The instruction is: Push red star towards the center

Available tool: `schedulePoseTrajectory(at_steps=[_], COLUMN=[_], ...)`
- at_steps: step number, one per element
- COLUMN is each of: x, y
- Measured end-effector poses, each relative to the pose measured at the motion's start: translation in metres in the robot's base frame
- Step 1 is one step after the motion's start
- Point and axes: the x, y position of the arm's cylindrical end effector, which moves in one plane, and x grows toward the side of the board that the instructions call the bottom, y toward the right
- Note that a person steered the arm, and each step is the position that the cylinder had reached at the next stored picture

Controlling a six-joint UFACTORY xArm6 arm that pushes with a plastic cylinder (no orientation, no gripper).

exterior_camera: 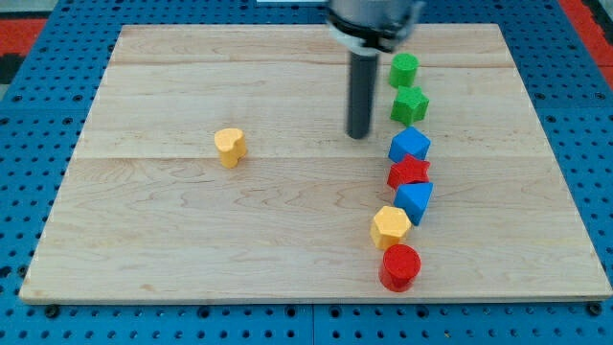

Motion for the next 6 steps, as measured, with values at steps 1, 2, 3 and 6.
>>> schedulePoseTrajectory(at_steps=[1,2,3,6], x=[-0.008,0.011,0.043,0.065], y=[0.058,0.089,0.152,-0.026])
